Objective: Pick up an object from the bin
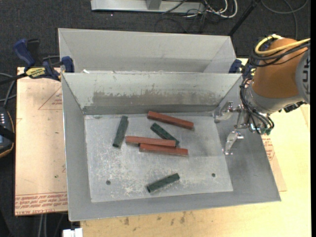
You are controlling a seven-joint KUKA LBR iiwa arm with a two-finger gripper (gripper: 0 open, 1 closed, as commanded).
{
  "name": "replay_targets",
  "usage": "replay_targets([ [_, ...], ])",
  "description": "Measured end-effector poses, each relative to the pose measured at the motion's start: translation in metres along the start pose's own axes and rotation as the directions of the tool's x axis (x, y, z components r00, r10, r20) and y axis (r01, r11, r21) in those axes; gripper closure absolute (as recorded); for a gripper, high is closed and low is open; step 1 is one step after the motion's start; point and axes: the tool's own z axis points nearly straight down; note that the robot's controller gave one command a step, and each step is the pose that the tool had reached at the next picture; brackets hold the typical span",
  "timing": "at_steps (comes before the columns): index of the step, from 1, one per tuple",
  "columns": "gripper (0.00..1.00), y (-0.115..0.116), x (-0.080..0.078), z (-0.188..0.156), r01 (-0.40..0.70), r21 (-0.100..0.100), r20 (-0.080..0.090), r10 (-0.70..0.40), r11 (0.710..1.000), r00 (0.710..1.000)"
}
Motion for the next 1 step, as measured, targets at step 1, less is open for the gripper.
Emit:
replay_targets([
  [1, 0.0, 0.0004, -0.002, -0.0043, 0.003, 0.001, 0.008, -0.003, 1.0, 1.0],
])
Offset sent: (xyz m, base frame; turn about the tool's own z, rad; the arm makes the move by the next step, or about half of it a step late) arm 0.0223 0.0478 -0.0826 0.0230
